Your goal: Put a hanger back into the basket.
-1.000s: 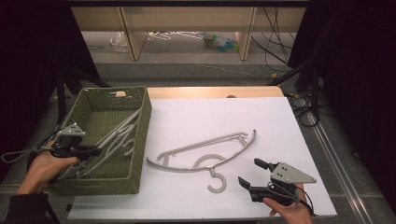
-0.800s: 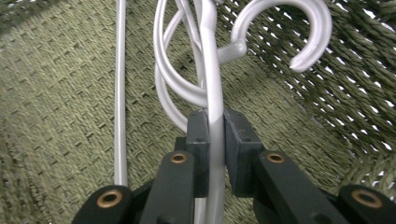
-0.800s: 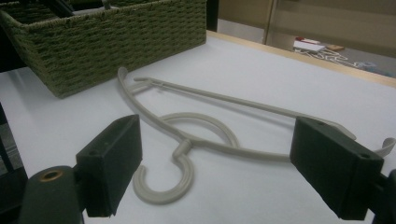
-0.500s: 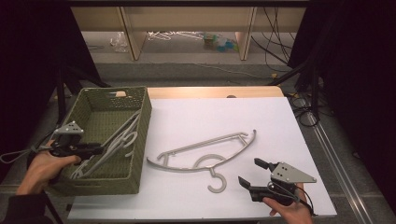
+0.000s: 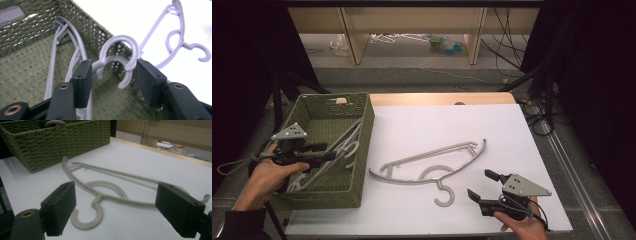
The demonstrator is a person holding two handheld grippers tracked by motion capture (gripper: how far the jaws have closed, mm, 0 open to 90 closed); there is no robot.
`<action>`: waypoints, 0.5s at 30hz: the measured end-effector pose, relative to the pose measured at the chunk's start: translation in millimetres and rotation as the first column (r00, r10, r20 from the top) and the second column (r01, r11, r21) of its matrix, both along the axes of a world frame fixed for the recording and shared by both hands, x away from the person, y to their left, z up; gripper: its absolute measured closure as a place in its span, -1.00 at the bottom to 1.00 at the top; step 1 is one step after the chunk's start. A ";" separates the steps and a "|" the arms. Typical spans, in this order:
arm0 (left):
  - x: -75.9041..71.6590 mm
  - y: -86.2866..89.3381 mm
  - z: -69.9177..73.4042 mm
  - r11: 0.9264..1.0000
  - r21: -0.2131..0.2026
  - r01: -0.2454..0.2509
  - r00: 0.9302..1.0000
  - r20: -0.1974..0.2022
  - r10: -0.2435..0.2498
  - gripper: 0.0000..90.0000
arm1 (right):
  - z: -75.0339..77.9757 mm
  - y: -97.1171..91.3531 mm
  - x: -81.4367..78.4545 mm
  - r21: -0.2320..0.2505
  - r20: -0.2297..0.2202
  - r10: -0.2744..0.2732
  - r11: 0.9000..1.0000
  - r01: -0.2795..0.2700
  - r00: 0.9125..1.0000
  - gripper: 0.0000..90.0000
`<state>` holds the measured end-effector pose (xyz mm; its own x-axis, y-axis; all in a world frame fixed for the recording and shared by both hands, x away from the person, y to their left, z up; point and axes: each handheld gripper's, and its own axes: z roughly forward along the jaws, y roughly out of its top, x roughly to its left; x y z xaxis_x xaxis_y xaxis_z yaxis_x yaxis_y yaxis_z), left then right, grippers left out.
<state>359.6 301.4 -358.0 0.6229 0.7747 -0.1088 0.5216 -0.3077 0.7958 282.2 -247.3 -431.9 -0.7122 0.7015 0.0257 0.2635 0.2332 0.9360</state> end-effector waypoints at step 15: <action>-11.5 -54.0 19.2 0.998 -0.043 0.053 0.995 0.087 -0.049 -0.24 | 0.1 0.0 0.1 0.003 -0.003 -0.002 1.000 0.002 1.000 -0.60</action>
